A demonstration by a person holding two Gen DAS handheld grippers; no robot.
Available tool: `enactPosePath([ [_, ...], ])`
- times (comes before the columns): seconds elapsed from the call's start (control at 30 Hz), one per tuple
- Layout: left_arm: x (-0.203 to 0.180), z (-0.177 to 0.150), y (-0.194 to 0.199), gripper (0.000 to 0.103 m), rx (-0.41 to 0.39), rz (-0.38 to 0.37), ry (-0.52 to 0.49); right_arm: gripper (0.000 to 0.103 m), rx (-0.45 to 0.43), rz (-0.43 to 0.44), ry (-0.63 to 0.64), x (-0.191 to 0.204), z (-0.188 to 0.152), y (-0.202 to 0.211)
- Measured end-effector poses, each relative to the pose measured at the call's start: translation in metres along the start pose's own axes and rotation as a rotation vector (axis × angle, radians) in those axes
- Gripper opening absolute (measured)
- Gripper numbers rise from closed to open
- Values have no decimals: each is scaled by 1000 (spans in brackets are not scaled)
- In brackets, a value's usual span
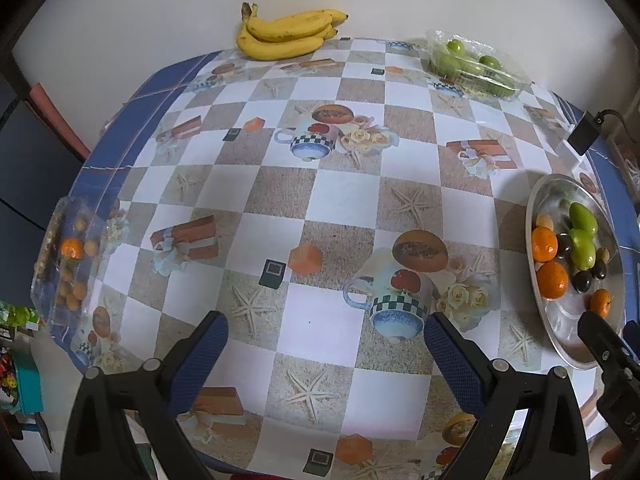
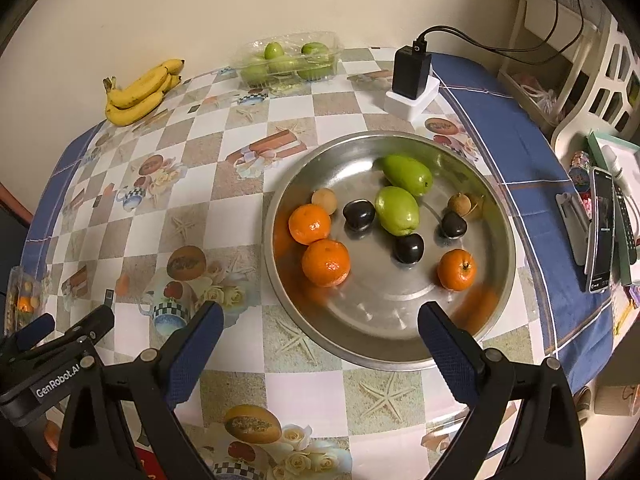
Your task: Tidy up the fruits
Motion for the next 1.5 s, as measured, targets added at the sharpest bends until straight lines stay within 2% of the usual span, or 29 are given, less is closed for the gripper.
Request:
enactPosePath([
  [1.5,-4,0,0,100,-7,-1,-24,98,40,4,11,2,-2,-8],
])
Point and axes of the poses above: each gripper's, at about its wrist camera, not at the fingertips, and y roughly against the way its jaws point, x to its left, z to its top, the point moved 5 cm from there along -y, roughly the way its jaws point, and after that the axes turned 2 degrees about -z, right-handed, at the moved point
